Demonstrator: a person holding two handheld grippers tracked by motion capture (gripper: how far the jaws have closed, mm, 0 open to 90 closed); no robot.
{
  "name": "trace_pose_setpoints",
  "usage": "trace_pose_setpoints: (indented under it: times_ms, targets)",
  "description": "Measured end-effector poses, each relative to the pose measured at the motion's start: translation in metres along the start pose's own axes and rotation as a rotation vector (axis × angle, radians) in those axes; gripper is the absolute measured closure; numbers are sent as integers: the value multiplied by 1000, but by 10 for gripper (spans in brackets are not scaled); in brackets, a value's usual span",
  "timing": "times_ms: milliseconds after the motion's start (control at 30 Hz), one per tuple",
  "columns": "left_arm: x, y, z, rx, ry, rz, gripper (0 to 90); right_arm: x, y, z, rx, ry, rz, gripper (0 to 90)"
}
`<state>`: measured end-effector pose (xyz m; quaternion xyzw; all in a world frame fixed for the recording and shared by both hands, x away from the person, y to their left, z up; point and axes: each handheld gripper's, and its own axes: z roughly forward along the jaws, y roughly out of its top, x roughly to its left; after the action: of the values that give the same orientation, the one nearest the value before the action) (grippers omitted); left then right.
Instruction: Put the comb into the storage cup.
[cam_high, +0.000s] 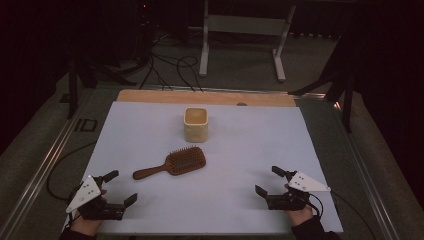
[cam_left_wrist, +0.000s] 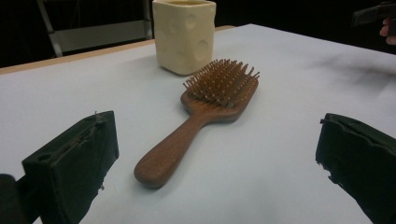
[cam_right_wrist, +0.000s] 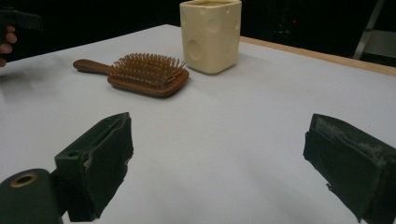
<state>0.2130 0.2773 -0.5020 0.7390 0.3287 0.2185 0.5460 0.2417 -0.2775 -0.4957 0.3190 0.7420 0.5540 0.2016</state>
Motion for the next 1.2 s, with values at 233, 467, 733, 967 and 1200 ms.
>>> trace_pose_setpoints:
  times_ms: [233,467,733,967,1200]
  targets:
    - [1,0,2,10,5,-4,0,0,0,-1,-5,4,-8,75]
    - [1,0,4,17,6,0,0,-1,-1,3,14,4,-24,75]
    - [-2,2,-2,19,5,13,0,4,6,-1,-4,7,-32,75]
    - [-8,15,-4,21,-17,24,0,6,9,-1,-15,6,-37,76]
    - [-2,34,-7,36,-26,32,0,8,9,-1,-17,1,-37,76]
